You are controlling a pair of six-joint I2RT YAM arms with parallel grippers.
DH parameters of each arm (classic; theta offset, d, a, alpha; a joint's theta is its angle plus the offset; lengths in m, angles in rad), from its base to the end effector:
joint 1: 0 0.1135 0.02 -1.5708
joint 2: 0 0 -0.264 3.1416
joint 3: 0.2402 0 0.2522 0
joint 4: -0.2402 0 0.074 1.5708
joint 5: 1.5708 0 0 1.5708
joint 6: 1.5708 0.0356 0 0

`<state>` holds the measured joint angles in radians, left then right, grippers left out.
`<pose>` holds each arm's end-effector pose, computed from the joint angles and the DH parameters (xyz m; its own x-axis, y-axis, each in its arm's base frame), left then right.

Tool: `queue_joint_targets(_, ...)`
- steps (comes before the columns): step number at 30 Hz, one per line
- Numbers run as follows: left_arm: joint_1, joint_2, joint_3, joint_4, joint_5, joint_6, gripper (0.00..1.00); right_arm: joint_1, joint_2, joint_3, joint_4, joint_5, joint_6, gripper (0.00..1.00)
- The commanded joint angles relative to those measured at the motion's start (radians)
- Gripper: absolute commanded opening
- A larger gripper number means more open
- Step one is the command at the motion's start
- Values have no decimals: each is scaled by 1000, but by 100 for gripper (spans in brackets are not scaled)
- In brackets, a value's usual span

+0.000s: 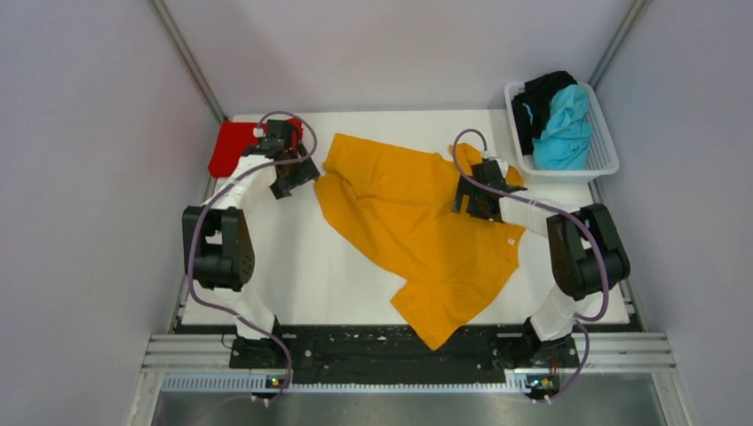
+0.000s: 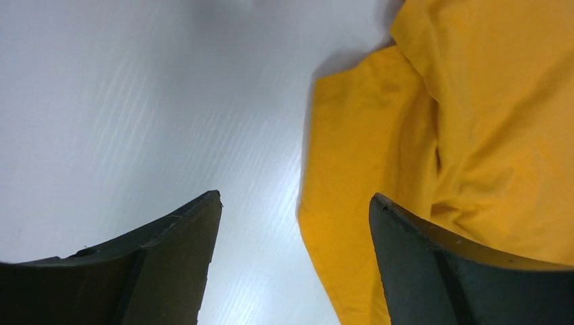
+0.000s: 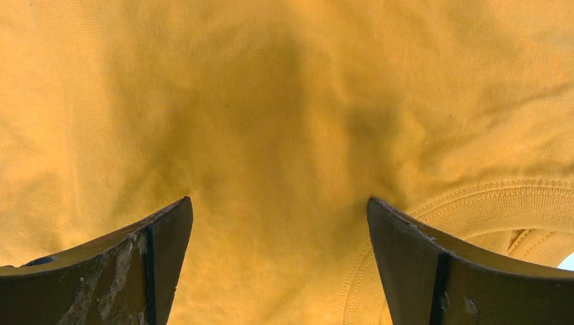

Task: Fold and stack the t-shirts
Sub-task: Flatten out the tshirt

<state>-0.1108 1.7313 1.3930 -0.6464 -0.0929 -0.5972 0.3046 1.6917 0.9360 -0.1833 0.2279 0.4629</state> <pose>0.3718 -0.0380 0.2582 -0.7179 -0.4835 -0.5008 -0.4167 0.8748 -0.2471 0.3224 0.0929 0.1635 -0.7624 0.2163 -0.6099 0.1963 0.9754 0.1006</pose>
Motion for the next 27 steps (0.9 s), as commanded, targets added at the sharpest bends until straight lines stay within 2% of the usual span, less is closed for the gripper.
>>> queue_joint_targets(1, 2, 128, 10, 50, 84, -27, 81, -6, -20, -24, -9, 15, -13, 99)
queue_joint_targets(7, 2, 251, 72, 94, 173, -38, 65, -6, -47, -60, -2, 16, -9, 99)
queue_joint_targets(9, 2, 280, 83, 101, 167, -44, 55, -5, -59, -74, -4, 26, -11, 99)
queue_joint_targets(11, 0, 310, 100, 86, 156, -49, 41, -6, -71, -82, -9, 37, -11, 99)
queue_joint_targets(13, -1, 330, 106, 76, 147, -52, 12, -6, -83, -91, -8, 44, -13, 99)
queue_joint_targets(14, -2, 335, 115, 51, 134, -55, 0, -6, -87, -94, -10, 46, -14, 99)
queue_joint_targets(15, -5, 336, 125, 15, 111, -57, 0, -6, -92, -96, -10, 47, -17, 99)
queue_joint_targets(17, -16, 317, 145, -91, -21, -72, 0, -6, -95, -103, -9, 51, -20, 99)
queue_joint_targets(21, -58, 173, 153, -339, -257, -91, 0, -7, -105, -121, -26, 51, -37, 99)
queue_joint_targets(24, -101, 97, 158, -558, -359, -105, 0, -7, -118, -135, -51, 69, -51, 99)
queue_joint_targets(27, -137, 88, 134, -724, -439, -159, 0, -7, -116, -138, -69, 71, -63, 99)
